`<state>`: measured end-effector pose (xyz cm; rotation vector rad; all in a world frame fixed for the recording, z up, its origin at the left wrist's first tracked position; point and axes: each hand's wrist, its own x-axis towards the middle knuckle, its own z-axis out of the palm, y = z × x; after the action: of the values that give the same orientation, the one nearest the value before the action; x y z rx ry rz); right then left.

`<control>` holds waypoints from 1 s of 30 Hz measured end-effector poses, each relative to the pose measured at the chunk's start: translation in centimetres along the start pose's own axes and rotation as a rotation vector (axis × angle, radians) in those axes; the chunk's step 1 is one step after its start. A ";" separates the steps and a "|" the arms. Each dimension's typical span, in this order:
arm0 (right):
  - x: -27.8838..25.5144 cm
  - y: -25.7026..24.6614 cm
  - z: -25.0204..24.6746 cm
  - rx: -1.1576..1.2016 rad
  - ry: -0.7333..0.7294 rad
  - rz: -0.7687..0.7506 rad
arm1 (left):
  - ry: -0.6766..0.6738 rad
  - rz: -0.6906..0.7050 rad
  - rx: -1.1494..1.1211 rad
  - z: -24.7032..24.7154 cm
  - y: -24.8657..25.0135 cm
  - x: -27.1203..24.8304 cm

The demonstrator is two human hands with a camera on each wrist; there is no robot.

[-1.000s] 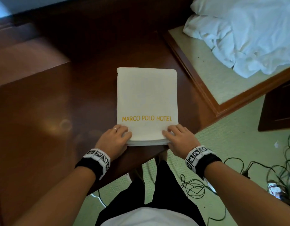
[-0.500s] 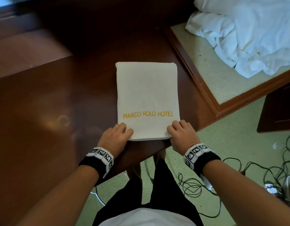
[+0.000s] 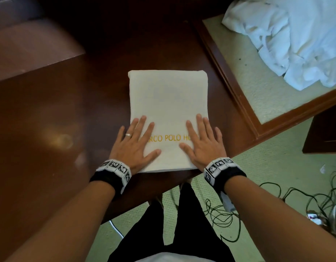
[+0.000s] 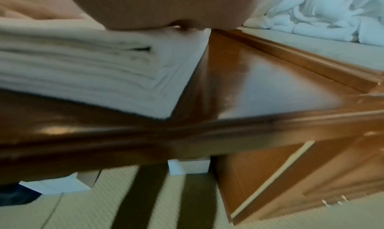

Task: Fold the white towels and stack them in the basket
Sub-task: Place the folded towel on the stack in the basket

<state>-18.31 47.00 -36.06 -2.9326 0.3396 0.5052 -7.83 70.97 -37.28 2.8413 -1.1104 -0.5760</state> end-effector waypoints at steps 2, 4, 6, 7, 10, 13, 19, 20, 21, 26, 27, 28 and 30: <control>-0.4 1.1 -0.2 -0.020 -0.003 -0.010 | 0.003 -0.060 -0.023 0.0 -0.9 -1.0; 0.2 1.5 -1.5 -0.021 0.067 -0.046 | 0.041 -0.066 0.010 -1.1 -1.4 -0.7; 2.1 1.7 -3.0 -0.021 0.221 -0.093 | 0.112 -0.048 0.011 -2.7 -1.8 1.4; 3.4 1.7 -3.9 -0.026 0.283 -0.113 | 0.153 -0.036 0.008 -3.7 -1.8 2.9; 7.5 0.8 -5.8 -0.066 0.231 -0.193 | 0.159 0.030 0.048 -6.1 -0.9 7.6; 9.9 0.4 -5.8 -0.162 0.067 -0.263 | 0.019 0.047 0.105 -5.8 -0.4 9.8; 7.4 3.5 -4.3 -0.034 0.017 -0.043 | -0.060 -0.137 -0.043 -4.3 -2.3 6.9; 6.6 3.5 -4.3 0.006 0.034 0.005 | -0.030 -0.186 -0.070 -4.4 -2.2 6.2; 5.8 3.4 -4.4 0.056 0.044 0.061 | 0.013 -0.237 -0.103 -4.6 -1.9 5.5; 2.7 1.7 -4.1 0.383 -0.058 0.332 | 0.053 -0.530 -0.406 -4.8 0.4 2.5; 2.3 1.3 -3.8 0.421 -0.062 0.377 | 0.007 -0.585 -0.455 -4.6 0.8 2.1; 1.9 0.8 -3.5 0.448 -0.060 0.424 | -0.033 -0.627 -0.497 -4.4 1.2 1.9; 1.4 0.0 -2.8 0.504 -0.073 0.529 | -0.061 -0.688 -0.628 -3.6 1.7 1.6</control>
<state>-16.16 46.21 -33.91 -2.3129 1.0697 0.4931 -6.59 68.30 -34.18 2.5558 0.1104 -0.8478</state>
